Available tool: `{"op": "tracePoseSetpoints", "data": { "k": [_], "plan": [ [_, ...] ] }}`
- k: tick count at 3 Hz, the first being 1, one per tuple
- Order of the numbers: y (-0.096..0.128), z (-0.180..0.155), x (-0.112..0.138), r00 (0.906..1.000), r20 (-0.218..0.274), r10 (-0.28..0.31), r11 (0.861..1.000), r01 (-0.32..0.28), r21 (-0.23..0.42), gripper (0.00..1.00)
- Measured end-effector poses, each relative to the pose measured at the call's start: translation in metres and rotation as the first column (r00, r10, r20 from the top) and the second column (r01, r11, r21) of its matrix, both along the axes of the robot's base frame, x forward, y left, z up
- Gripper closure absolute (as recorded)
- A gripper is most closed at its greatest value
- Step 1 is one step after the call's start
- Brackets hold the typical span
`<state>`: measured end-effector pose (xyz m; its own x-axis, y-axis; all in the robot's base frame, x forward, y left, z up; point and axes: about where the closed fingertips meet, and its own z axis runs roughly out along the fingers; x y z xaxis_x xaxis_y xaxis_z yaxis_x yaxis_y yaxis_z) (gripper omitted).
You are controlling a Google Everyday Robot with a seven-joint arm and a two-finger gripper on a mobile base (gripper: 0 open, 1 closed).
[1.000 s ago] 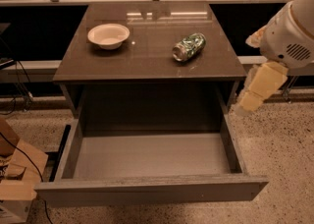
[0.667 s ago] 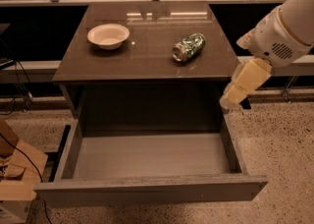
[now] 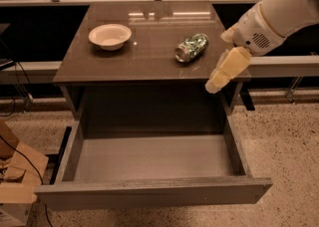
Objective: Place green can into top drawer
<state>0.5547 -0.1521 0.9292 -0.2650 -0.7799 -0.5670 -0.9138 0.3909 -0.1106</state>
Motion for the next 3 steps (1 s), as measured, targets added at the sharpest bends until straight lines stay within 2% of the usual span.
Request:
{"op": "tracePoseSetpoints", "data": {
  "k": [1,2,3],
  "plan": [
    [0.001,0.002,0.0,1.0,0.006,0.003,1.0,-0.003,-0.001,0.0],
    [0.013,-0.008,0.008,0.9995,0.018,-0.027,1.0,0.027,0.013,0.0],
    [0.032,-0.018,0.035,0.9903,0.093,-0.103,0.992,0.096,0.076,0.0]
  ]
}}
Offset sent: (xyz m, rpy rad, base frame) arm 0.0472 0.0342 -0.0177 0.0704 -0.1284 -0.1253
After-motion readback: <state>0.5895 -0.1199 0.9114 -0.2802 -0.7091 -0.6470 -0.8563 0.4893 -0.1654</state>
